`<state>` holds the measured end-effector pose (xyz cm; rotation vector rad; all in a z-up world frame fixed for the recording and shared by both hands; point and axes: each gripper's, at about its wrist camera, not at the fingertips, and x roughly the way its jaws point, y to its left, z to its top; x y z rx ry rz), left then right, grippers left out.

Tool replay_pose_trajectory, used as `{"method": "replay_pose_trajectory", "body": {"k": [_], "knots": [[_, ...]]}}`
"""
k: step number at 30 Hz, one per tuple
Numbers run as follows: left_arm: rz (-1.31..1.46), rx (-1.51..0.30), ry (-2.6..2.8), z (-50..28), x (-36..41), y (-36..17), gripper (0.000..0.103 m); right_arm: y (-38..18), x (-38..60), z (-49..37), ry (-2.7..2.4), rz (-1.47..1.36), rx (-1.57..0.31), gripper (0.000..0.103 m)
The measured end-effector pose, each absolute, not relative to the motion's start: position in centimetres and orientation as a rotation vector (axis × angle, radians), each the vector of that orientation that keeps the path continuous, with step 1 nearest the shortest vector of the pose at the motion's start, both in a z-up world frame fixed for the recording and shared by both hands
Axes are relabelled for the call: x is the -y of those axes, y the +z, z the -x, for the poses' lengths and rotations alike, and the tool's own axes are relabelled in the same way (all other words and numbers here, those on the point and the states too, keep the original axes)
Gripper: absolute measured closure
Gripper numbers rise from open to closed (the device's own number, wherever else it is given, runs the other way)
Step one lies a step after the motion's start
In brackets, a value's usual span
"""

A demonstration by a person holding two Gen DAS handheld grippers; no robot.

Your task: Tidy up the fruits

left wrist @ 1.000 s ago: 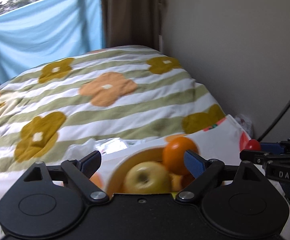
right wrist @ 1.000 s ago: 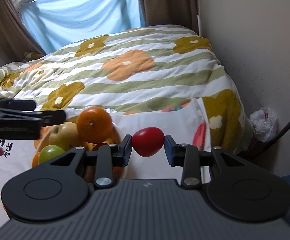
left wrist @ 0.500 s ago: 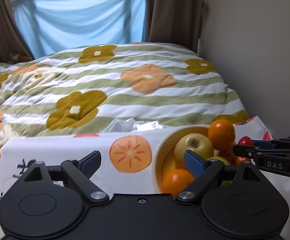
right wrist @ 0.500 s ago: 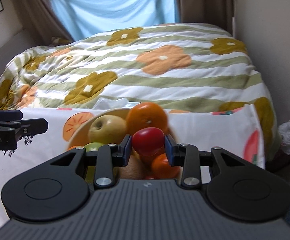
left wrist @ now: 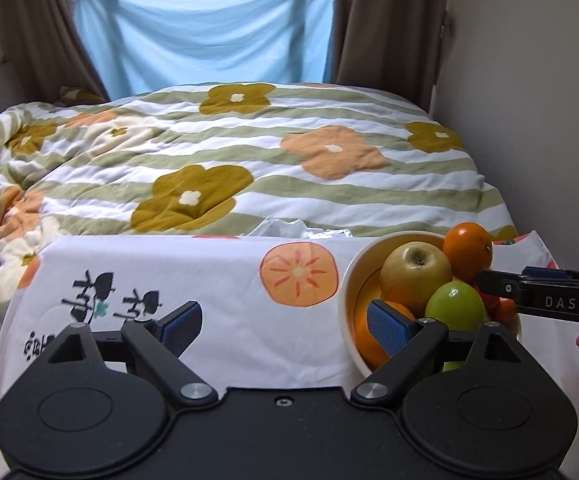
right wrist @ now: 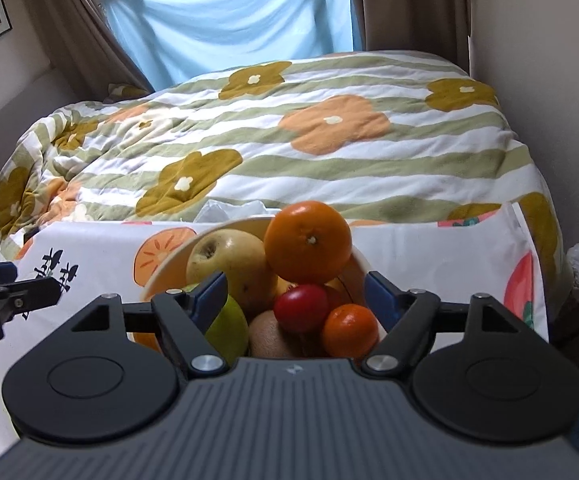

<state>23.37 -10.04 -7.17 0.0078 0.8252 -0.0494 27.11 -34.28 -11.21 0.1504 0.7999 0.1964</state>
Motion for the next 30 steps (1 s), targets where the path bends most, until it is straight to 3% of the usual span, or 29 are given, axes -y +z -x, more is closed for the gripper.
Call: {"method": "replay_pose_trajectory", "body": {"k": [13, 27, 30], "knots": [[0.025, -0.733, 0.020, -18.5, 7.9, -3.5, 0.011, -8.0, 32.9, -23.8, 0.220, -0.103, -0.765, 0.013], [0.033, -0.571, -0.054, -9.5, 2.9, 2.1, 0.008, -1.0, 28.2, -12.0, 0.109, -0.076, -0.696, 0.012], [0.018, -0.556, -0.060, -7.7, 2.1, 2.5, 0.008, -0.1, 27.4, -9.8, 0.088, -0.081, -0.699, 0.006]]}}
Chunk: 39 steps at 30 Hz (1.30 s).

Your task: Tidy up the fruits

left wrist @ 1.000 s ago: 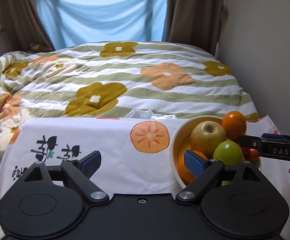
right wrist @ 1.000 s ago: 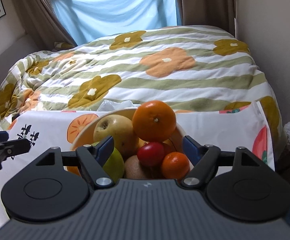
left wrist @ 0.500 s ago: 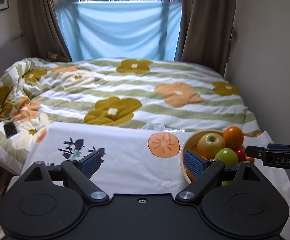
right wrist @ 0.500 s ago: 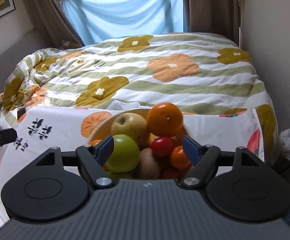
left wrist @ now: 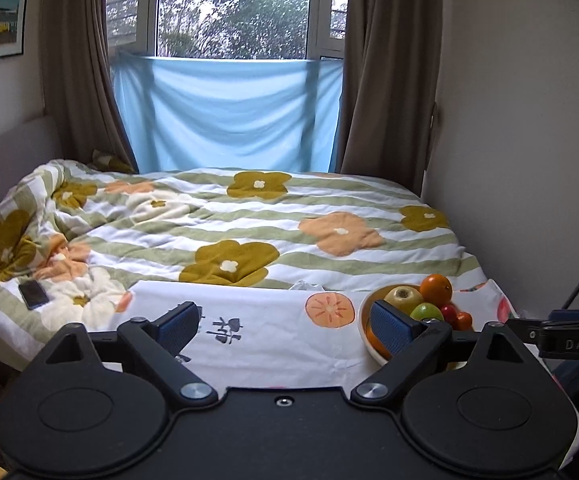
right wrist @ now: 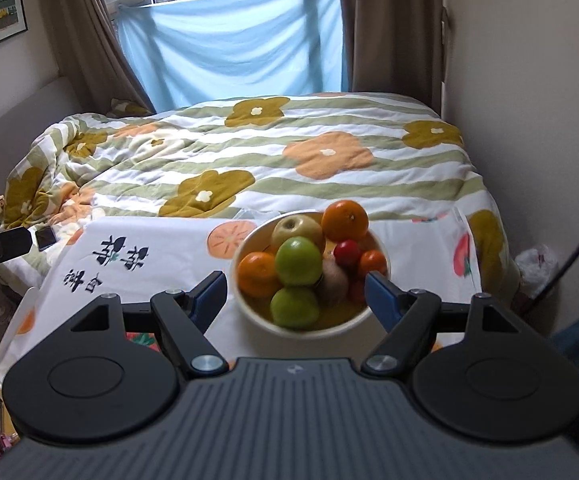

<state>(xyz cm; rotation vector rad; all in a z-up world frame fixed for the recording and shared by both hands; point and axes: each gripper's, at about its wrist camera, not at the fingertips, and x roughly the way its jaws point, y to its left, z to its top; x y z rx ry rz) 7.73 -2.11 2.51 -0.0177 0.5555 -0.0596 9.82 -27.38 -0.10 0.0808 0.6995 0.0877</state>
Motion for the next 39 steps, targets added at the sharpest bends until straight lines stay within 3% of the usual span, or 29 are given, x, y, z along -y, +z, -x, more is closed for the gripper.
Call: {"method": "replay_pose_trajectory", "body": {"k": [6, 39], "knots": [[0.008, -0.562, -0.046, -4.9, 1.3, 2.1, 0.000, 0.8, 25.8, -6.1, 0.044, -0.046, -0.687, 0.000], [-0.045, -0.589, -0.064, -3.1, 0.8, 0.9, 0.000, -0.1, 24.3, -3.1, -0.030, -0.047, -0.696, 0.000]]}}
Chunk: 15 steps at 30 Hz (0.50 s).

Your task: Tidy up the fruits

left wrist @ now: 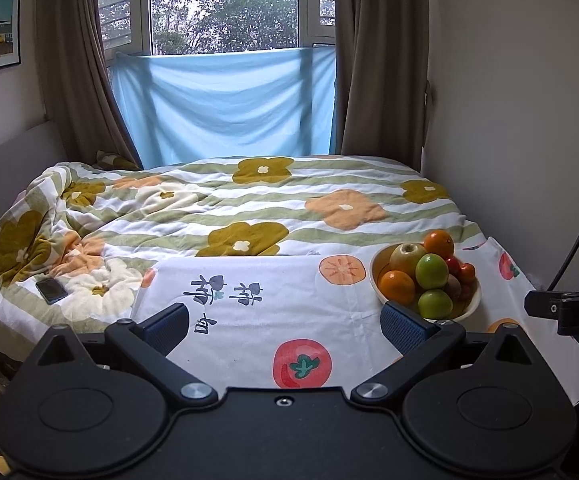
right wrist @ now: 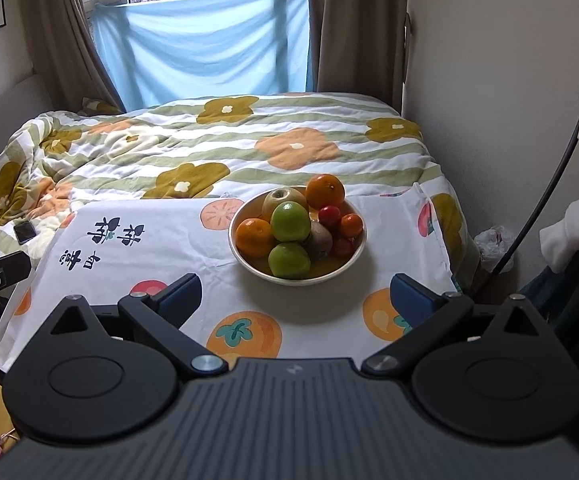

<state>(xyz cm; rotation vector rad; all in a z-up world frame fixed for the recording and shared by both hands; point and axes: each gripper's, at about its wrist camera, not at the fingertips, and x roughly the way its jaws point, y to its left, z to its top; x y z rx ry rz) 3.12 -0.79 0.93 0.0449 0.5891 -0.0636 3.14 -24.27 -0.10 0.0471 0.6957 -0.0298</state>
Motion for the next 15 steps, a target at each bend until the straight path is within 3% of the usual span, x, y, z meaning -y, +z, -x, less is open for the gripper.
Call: {"method": "replay_pose_trajectory", "body": {"k": [15], "knots": [[-0.054, -0.578, -0.050, -3.03, 1.48, 1.16, 0.000, -0.12, 24.34, -3.26, -0.025, -0.050, -0.699, 0.000]]}}
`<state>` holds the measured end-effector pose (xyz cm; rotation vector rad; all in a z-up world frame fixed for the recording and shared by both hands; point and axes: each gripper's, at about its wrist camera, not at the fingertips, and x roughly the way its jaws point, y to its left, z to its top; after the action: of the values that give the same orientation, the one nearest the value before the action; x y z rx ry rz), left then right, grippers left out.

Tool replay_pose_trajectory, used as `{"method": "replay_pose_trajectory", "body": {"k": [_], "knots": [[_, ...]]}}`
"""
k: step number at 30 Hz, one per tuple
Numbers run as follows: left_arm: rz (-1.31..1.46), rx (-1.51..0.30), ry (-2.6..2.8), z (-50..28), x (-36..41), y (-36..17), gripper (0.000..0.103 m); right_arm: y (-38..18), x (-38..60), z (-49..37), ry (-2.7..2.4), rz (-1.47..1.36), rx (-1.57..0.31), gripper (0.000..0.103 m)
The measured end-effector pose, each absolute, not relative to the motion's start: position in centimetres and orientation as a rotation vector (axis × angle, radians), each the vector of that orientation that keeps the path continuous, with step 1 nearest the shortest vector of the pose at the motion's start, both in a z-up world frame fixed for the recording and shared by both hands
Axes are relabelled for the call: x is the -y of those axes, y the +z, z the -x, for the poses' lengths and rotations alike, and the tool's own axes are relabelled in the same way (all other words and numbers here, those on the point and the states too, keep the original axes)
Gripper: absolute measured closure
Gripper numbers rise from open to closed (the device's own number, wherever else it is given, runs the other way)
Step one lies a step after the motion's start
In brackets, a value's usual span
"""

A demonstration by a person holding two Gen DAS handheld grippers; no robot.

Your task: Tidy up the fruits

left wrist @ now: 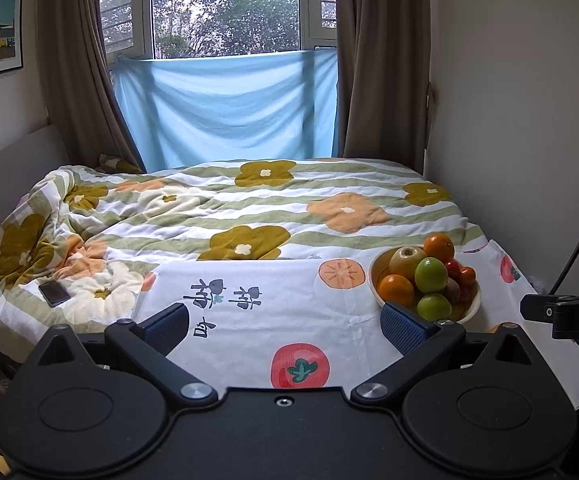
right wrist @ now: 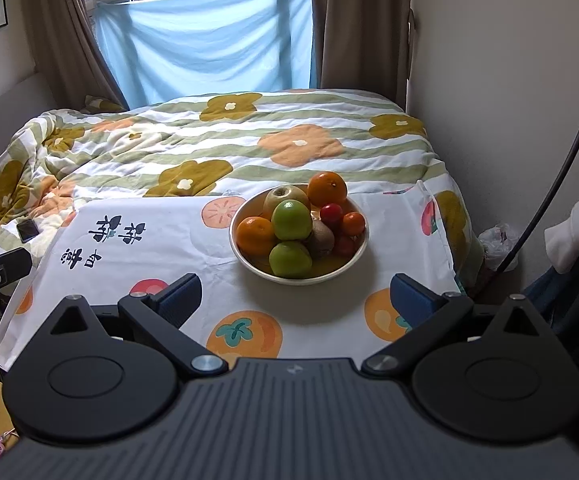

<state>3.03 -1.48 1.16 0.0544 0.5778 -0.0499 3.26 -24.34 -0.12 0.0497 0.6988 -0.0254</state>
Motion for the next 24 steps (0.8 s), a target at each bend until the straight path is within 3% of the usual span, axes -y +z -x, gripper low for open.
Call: {"method": "replay_pose_trajectory", "body": {"k": [24], "knots": [[-0.039, -0.591, -0.049, -2.84, 1.12, 1.01, 0.000, -0.13, 24.13, -3.20, -0.020, -0.055, -0.700, 0.000]]}}
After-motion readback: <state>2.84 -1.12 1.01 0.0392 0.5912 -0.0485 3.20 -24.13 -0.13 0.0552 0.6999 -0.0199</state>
